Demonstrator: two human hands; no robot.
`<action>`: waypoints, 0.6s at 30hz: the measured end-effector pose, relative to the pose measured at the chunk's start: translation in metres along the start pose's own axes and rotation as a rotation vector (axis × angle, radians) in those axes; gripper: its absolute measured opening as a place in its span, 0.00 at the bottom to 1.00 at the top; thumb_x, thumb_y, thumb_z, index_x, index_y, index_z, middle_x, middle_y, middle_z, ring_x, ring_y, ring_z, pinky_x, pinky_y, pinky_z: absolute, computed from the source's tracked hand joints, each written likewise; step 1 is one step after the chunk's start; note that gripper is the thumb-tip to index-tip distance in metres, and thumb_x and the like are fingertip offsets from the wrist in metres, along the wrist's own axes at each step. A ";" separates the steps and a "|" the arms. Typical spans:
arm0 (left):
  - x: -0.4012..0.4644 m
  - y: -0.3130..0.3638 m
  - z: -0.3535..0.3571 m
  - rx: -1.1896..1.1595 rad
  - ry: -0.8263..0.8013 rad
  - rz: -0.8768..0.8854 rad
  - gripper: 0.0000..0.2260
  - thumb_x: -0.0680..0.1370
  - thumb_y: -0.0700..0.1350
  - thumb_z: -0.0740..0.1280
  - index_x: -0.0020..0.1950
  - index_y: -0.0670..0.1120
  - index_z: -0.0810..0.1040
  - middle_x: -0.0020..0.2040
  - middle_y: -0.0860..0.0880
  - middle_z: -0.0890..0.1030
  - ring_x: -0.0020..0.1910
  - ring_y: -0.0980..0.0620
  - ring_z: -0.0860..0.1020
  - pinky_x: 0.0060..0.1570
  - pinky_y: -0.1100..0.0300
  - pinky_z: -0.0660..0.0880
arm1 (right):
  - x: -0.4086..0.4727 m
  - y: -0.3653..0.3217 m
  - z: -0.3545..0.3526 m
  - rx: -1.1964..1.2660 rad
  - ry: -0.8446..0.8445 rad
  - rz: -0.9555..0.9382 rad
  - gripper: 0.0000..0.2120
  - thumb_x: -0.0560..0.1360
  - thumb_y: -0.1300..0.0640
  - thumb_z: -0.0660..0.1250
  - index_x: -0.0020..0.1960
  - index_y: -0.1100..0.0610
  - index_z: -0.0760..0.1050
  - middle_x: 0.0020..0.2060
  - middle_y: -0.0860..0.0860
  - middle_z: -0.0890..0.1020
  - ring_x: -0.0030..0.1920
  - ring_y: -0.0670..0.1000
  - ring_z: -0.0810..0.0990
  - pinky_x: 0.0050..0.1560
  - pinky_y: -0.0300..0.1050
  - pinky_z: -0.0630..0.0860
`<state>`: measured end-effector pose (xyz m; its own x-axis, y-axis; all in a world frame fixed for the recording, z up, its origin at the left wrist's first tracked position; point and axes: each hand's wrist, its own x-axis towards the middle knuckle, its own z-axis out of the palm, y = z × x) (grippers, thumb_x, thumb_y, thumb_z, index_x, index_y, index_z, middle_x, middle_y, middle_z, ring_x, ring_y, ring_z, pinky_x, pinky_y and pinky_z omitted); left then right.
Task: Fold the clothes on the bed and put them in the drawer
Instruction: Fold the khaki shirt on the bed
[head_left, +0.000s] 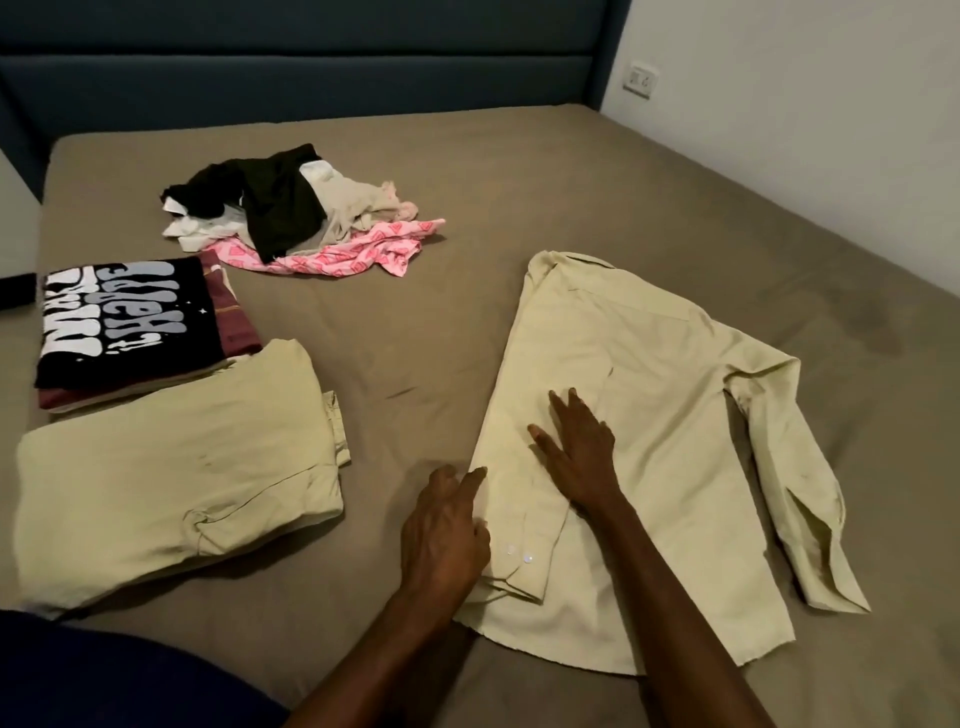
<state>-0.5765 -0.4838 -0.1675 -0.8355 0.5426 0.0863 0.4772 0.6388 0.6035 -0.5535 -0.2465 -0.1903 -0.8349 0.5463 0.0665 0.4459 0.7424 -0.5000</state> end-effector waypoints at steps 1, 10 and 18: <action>-0.003 0.002 0.002 0.036 0.025 0.033 0.27 0.75 0.43 0.72 0.74 0.55 0.74 0.71 0.49 0.72 0.66 0.48 0.75 0.60 0.53 0.75 | -0.009 0.001 -0.008 0.158 0.089 0.023 0.33 0.81 0.31 0.57 0.81 0.44 0.61 0.82 0.49 0.60 0.80 0.50 0.61 0.79 0.56 0.58; -0.010 -0.017 0.018 0.181 0.073 0.256 0.11 0.67 0.36 0.69 0.48 0.44 0.84 0.55 0.46 0.81 0.48 0.44 0.81 0.42 0.53 0.80 | -0.096 0.101 -0.089 -0.411 0.741 0.457 0.14 0.72 0.61 0.62 0.55 0.62 0.76 0.57 0.62 0.80 0.54 0.66 0.75 0.54 0.61 0.71; -0.014 -0.020 0.021 0.061 0.100 0.242 0.16 0.66 0.34 0.76 0.52 0.43 0.85 0.56 0.45 0.82 0.52 0.44 0.82 0.49 0.55 0.81 | -0.127 0.159 -0.145 -0.059 0.330 1.148 0.50 0.57 0.28 0.79 0.66 0.62 0.72 0.63 0.66 0.76 0.64 0.67 0.74 0.68 0.69 0.66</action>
<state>-0.5687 -0.4926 -0.1971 -0.7164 0.6287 0.3024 0.6794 0.5304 0.5070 -0.3296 -0.1412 -0.1529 0.1802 0.9687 -0.1706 0.8983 -0.2328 -0.3727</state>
